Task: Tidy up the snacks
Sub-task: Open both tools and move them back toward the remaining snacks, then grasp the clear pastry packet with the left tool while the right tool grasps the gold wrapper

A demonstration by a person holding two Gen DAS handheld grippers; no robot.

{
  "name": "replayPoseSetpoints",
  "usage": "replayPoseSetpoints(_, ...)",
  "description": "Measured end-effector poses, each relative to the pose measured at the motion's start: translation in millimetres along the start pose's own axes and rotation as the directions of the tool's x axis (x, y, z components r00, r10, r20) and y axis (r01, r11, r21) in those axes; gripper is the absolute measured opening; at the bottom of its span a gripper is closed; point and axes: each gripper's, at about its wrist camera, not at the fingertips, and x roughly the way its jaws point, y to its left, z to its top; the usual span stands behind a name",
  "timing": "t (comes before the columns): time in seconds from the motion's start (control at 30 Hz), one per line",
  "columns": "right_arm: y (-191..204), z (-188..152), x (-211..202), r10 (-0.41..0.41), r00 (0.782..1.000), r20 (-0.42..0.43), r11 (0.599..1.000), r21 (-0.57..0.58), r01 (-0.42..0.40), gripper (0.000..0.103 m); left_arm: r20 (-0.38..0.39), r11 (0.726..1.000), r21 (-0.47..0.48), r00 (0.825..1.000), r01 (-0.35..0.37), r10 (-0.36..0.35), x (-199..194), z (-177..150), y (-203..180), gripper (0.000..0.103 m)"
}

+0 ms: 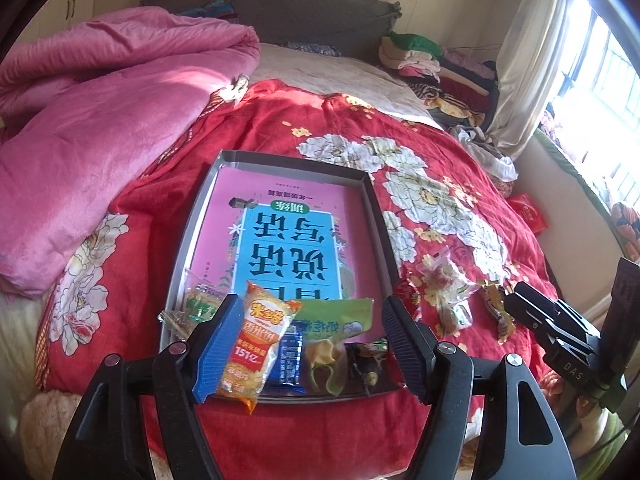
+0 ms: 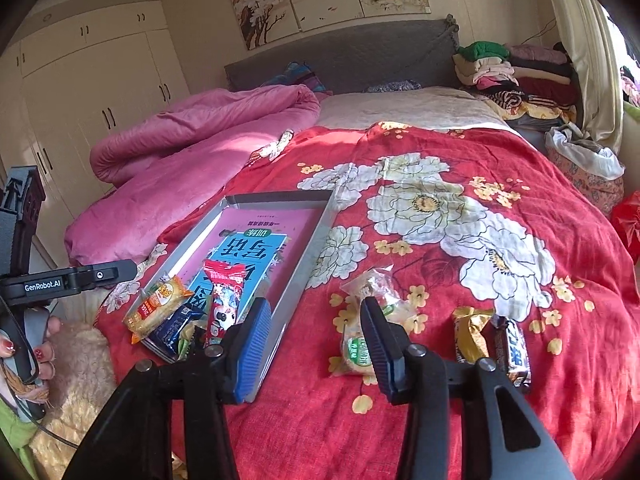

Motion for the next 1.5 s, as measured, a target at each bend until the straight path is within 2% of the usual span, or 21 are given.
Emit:
replayPoseSetpoints(0.37,-31,7,-27,-0.05,0.997,0.062,0.998,0.051,0.047,0.049,0.003,0.997,0.045,0.998,0.07,-0.07,-7,9,-51,0.075)
replayPoseSetpoints(0.73,-62,10,-42,-0.123,0.99,0.074,0.99,0.085,0.116,0.05,-0.035,0.985,0.129,0.994,0.11,-0.106,11,11,-104,0.075)
replayPoseSetpoints(0.93,-67,6,-34,-0.138,0.99,0.025,0.988,0.071,0.136,0.05,-0.084,0.977,0.176,0.99,0.123,-0.109,33,8,-129,0.075)
replayPoseSetpoints(1.07,-72,1,-22,-0.142,0.989,-0.036,0.988,0.054,0.144,0.049,-0.143,0.971,0.203,0.984,0.13,-0.102,55,0,-146,0.075)
replayPoseSetpoints(1.23,-77,-8,-3,-0.145,0.98,-0.138,0.988,0.025,0.149,0.049,-0.225,0.968,0.209,0.97,0.141,-0.092,84,-12,-158,0.075)
replayPoseSetpoints(1.3,-81,-13,4,-0.119,0.978,-0.172,0.991,0.044,0.129,0.049,-0.246,0.969,0.204,0.965,0.143,-0.091,93,-14,-160,0.075)
replayPoseSetpoints(1.5,-86,-16,17,-0.105,0.971,-0.213,0.992,0.053,0.118,0.049,-0.287,0.971,0.186,0.953,0.154,-0.096,114,-16,-161,0.075)
